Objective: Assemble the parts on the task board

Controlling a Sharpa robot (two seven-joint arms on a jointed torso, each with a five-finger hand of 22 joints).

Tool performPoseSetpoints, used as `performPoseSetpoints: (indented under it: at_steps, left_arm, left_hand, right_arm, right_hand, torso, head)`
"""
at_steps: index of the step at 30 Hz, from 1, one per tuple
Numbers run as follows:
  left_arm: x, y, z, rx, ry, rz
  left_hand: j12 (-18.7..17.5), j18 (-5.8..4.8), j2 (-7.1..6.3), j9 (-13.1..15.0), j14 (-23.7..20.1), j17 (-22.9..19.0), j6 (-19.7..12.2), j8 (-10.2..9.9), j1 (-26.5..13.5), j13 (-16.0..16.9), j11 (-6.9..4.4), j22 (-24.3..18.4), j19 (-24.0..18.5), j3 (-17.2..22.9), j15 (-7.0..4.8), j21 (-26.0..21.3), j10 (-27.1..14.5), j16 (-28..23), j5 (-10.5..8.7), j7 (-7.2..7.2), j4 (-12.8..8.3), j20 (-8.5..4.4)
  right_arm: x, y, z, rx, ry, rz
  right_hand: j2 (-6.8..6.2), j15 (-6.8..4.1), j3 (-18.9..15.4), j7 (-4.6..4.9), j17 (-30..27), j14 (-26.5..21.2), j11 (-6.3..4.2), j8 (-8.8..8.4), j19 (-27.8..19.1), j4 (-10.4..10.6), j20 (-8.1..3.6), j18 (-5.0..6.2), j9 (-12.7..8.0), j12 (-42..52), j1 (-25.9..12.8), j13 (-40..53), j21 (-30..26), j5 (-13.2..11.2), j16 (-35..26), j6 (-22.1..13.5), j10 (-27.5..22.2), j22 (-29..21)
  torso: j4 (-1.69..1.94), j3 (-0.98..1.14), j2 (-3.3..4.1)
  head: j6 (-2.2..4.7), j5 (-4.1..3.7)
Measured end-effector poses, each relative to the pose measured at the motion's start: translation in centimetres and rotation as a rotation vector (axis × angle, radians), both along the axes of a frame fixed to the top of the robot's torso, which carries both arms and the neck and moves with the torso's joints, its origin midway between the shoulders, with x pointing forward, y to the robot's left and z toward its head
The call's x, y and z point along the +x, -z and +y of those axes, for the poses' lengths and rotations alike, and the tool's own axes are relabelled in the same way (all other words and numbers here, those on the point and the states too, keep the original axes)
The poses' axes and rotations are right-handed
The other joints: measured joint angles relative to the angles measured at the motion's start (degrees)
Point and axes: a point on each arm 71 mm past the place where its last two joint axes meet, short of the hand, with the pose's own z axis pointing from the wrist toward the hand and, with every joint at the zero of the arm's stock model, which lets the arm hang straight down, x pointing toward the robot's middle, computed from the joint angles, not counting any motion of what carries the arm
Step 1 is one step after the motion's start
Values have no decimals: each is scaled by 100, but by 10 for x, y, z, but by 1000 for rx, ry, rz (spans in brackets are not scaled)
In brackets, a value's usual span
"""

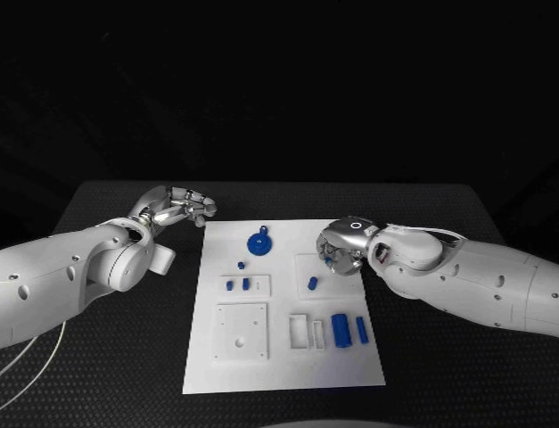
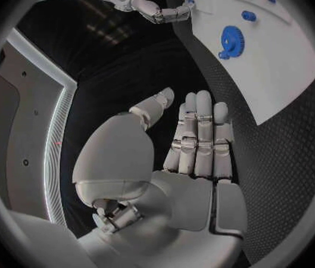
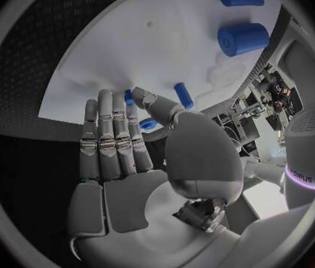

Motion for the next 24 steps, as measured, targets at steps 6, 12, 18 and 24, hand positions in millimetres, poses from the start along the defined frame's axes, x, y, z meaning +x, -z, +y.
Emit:
performPoseSetpoints:
  at_steps: [6,12,18,24]
  left_arm:
    - [0,0,0,0,0,1]
    - [0,0,-1,0,0,2]
    - [0,0,-2,-2,1,2]
    - [1,0,-1,-3,-2,3]
  left_hand:
    - [0,0,0,0,0,5,0,0,0,0,0,0,0,15,0,0,0,0,0,0,-15,0]
    - [0,-5,0,-5,0,10,0,0,0,1,20,3,0,15,0,0,-21,0,0,0,-15,0]
    - [0,-8,0,-5,0,16,0,0,0,1,20,5,0,15,0,0,-21,0,19,0,-15,0]
    - [0,-9,0,-4,0,16,0,1,0,1,20,5,0,15,0,-22,-21,0,19,0,-15,0]
  right_arm:
    - [-1,1,2,-11,-3,-18]
    - [-3,1,3,-9,-2,-31]
    - [-4,2,3,-5,2,-38]
    - [-6,1,1,2,6,-40]
  right_hand:
    - [-18,-31,70,-34,75,45,-41,15,70,9,-29,0,21,12,17,90,17,-14,27,65,56,0]
    - [-18,-45,113,-63,132,100,-60,44,132,10,-50,0,40,61,17,118,60,-14,27,105,116,-1]
    - [-18,-63,146,-45,158,120,-81,48,145,11,-63,0,49,61,17,134,64,-58,27,129,137,-1]
    - [-18,-71,162,-64,175,128,-81,47,172,27,-53,0,58,60,17,162,64,-85,27,148,137,-2]
  torso:
    - [2,-2,-1]
    - [2,-1,0]
    - [3,-1,2]
    - [7,-6,1]
  head:
    - [-3,-21]
    - [3,-23]
    - [8,-9]
    - [16,3]
